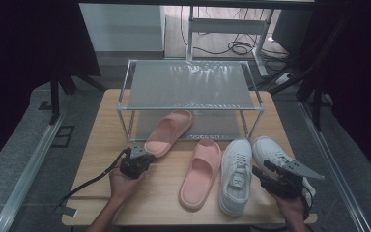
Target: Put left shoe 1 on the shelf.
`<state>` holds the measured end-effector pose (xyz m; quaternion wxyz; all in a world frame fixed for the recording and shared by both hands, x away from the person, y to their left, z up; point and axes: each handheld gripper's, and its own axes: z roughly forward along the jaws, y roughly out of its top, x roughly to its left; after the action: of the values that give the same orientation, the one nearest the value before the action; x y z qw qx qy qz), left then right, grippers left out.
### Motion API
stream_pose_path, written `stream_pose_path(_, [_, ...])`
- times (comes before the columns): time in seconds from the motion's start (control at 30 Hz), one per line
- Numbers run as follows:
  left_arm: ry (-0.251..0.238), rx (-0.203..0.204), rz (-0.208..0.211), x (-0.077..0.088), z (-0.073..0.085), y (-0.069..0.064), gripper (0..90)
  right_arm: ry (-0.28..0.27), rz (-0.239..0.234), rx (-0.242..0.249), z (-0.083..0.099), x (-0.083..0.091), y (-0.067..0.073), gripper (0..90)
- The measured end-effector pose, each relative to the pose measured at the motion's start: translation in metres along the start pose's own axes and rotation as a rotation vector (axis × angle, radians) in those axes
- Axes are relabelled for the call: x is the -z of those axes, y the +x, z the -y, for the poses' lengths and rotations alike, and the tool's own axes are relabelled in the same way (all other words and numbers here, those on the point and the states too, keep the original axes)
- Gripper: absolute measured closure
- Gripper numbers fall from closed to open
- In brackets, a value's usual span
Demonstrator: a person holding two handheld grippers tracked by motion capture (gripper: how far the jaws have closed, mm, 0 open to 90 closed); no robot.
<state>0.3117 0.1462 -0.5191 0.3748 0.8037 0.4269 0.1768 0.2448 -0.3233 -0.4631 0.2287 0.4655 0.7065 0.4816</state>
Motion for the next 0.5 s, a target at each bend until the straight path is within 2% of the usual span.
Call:
stream_pose_path(0.27, [0.010,0.006,-0.015,-0.0021,0.0029,0.0070,90.0,-0.001,-0.002,0.005,-0.0007,0.0001,0.0012,44.0])
stream_pose_path(0.5, [0.007,0.018,0.002,-0.0080,-0.0005,0.0109,90.0,0.004,-0.003,0.005,-0.0002,-0.0015,0.0020,44.0])
